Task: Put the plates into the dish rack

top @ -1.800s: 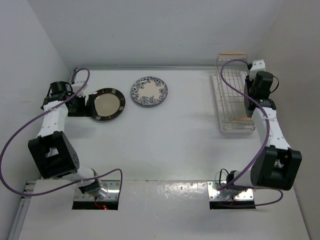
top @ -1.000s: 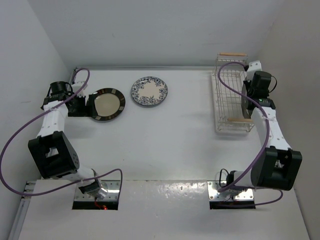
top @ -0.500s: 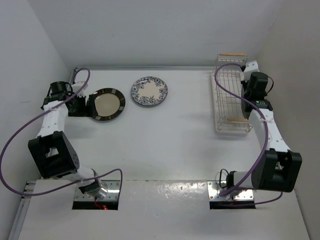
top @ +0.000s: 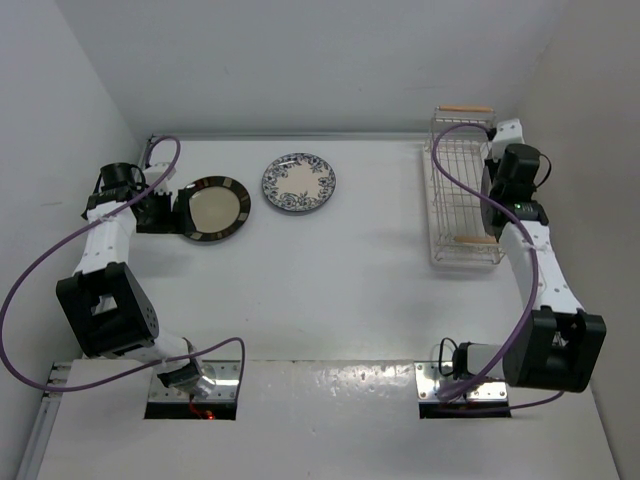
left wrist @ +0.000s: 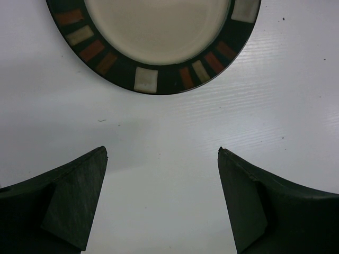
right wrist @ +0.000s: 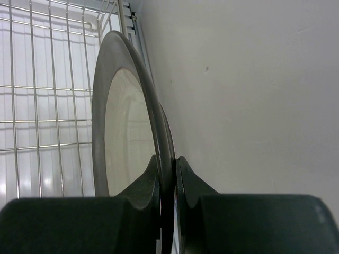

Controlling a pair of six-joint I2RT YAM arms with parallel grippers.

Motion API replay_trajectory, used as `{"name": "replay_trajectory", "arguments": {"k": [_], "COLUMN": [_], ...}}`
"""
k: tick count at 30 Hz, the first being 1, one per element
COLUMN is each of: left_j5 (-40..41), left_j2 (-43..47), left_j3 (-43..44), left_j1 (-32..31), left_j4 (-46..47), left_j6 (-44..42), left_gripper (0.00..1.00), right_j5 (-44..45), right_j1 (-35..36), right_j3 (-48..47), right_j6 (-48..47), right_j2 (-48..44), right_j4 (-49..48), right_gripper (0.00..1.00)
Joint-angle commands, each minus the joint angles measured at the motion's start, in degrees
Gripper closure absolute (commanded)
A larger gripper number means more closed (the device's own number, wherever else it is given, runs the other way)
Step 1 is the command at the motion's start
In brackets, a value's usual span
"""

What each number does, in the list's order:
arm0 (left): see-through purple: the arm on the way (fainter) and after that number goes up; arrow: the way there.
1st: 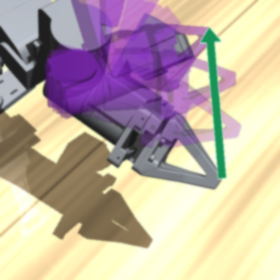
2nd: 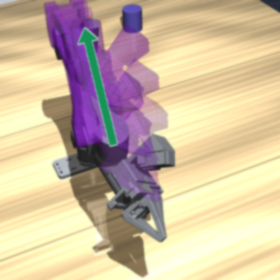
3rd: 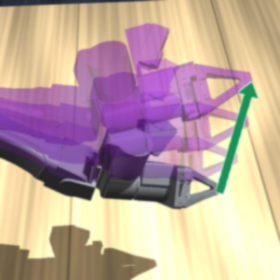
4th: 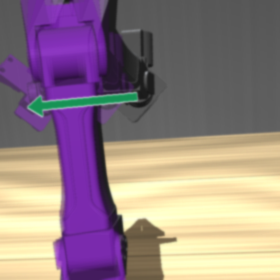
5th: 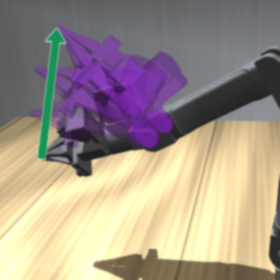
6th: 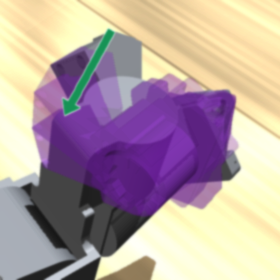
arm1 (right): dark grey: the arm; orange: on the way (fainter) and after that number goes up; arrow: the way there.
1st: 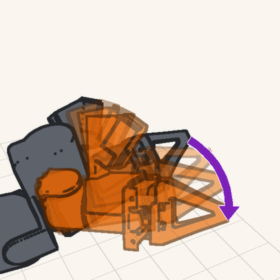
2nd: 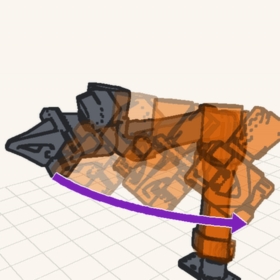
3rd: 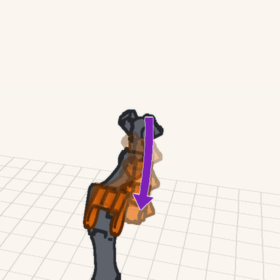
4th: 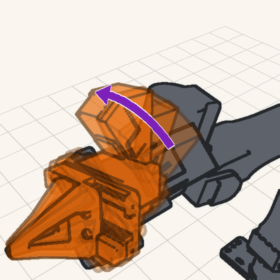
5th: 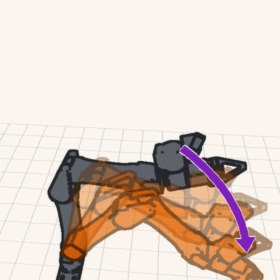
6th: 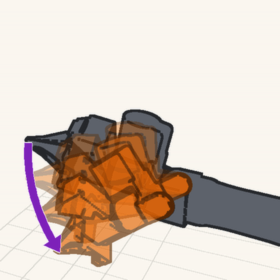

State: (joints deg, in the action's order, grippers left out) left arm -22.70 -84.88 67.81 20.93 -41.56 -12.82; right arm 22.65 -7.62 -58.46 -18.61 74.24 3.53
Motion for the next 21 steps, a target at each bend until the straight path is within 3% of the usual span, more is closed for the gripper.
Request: {"name": "replay_trajectory", "arguments": {"k": [1, 14, 15, 16, 17, 19, 21], "left_j5": [-1.3, -1.3, -1.3, -1.3, -1.3, -0.8, -0.8], "left_j2": [1.2, 1.2, 1.2, 1.2, 1.2, 1.2, 1.2], "left_j3": [1.0, 1.0, 1.0, 1.0, 1.0, 1.0, 1.0], "left_j1": [0.0, 0.0, 0.0, 0.0, 0.0, 0.0, 0.0], "left_j4": [-0.4, -0.4, -0.4, -0.4, -0.4, -0.4, -0.4], "left_j6": [-0.3, -0.8, -0.8, -0.8, -0.8, -0.8, -0.8], "left_gripper": [0.11, 0.10, 0.10, 0.10, 0.10, 0.10, 0.10], "right_j5": [-0.1, -2.8, -3.3, -3.3, -3.1, -2.1, -0.7], "right_j1": [0.4, -1.3, -1.3, -1.3, -1.3, -1.3, -1.3], "right_j3": [-1.1, 3.3, 3.1, 2.8, 2.2, 1.2, 0.7], "right_j6": [0.9, 3.0, 3.1, 3.2, 3.7, 3.8, 3.6], "right_j2": [-3.4, -1.6, -1.6, -1.0, -0.7, 0.2, 0.7], "right_j4": [-8.5, -7.3, -7.0, -6.7, -6.5, -6.5, -6.4], "right_gripper": [1.00, 0.99, 0.94, 0.74, 0.66, 0.51, 0.43]}}
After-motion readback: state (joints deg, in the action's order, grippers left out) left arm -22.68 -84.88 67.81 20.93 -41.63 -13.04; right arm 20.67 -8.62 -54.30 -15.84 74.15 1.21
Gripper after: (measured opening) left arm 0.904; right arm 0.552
